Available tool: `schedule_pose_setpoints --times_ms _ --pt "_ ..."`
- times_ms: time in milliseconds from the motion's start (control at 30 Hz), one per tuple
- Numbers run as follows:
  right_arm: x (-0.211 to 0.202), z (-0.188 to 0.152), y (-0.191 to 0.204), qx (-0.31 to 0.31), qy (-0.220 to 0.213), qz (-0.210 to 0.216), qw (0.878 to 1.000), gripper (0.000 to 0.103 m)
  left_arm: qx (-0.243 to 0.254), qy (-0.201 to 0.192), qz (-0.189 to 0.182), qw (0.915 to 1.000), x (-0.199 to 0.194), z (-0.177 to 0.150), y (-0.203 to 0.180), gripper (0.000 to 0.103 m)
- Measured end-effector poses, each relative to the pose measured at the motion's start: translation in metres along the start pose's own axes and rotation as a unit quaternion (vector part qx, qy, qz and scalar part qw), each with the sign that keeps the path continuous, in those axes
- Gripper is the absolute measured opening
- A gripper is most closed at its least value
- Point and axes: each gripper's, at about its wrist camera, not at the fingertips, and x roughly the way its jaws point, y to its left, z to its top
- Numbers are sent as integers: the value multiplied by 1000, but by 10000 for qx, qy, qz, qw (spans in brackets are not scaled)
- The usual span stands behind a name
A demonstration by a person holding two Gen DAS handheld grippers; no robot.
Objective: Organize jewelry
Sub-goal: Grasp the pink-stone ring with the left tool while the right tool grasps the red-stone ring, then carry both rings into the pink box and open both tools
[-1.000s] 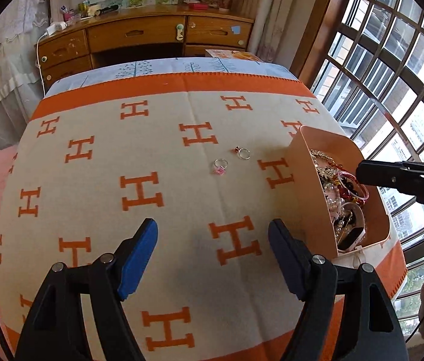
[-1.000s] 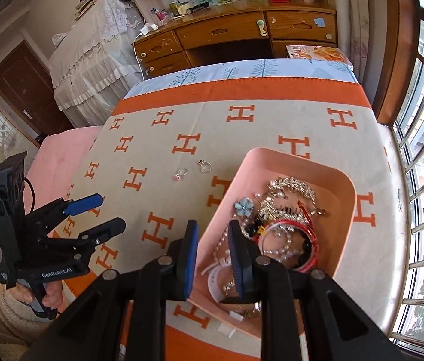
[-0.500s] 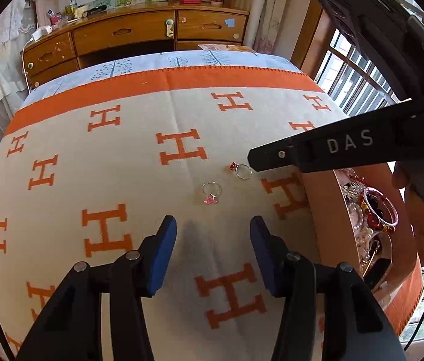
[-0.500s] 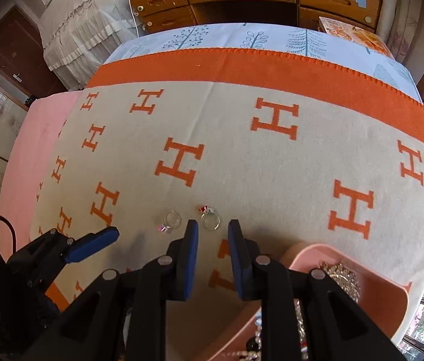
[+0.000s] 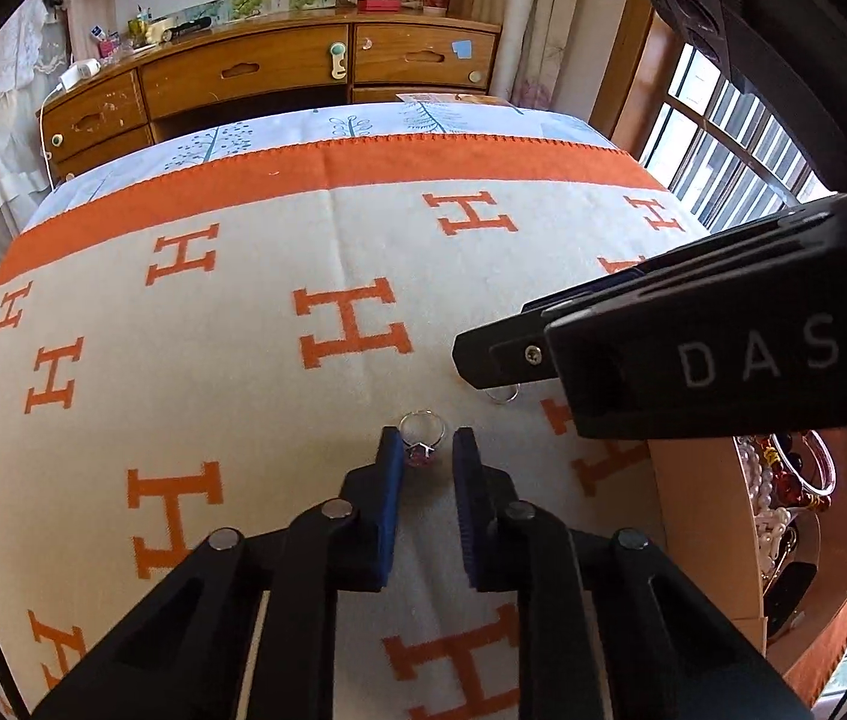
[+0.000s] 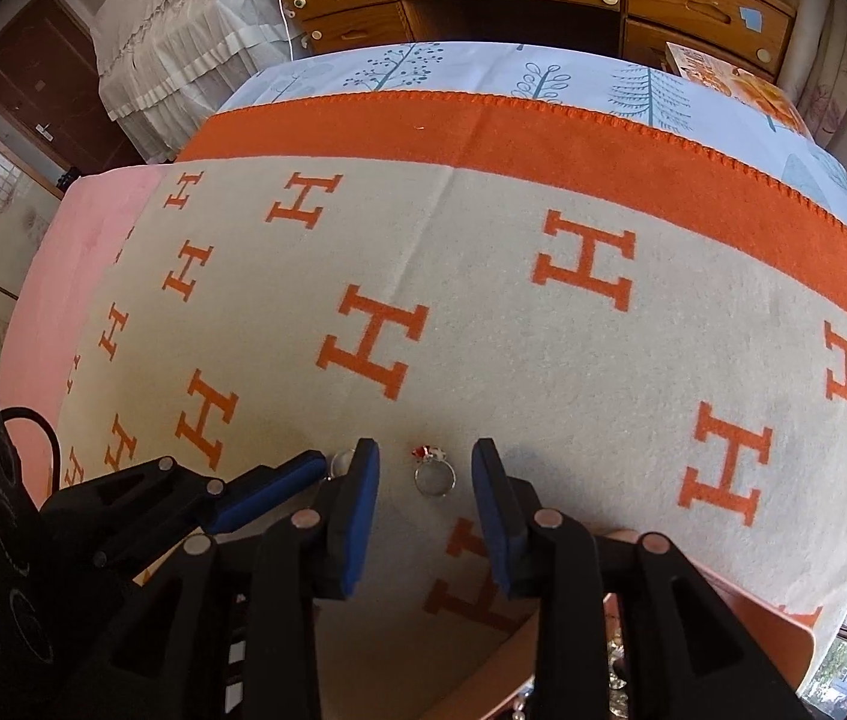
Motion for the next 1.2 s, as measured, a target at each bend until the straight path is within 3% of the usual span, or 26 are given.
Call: schedule_pose_setpoints --times_ms 133,267,667,700,767,1033,1200 --pt "0 0 1 -30 48 -2 10000 32 12 -15 87 10000 -1 0 3 8" --pt "5 3 8 -125 117 -92 9998 32 -367 -7 51 9993 -10 -5 20 8" --pt "25 9 27 -499 428 -777 9948 32 -848 -106 -70 9963 -44 -24 54 8" --pt "25 8 28 -527 426 -832 9942 30 -853 -108 -77 9963 -44 -25 55 8" --pt "25 7 29 -561 426 -976 9927 17 -865 -103 -92 9962 -48 -29 55 8" --pt "12 1 22 -220 276 -775 9964 7 -981 -70 -185 9950 -53 -38 57 8" --pt "-30 -13 21 -27 -234 -432 9988 7 -873 -169 -186 9959 -67 -40 48 8"
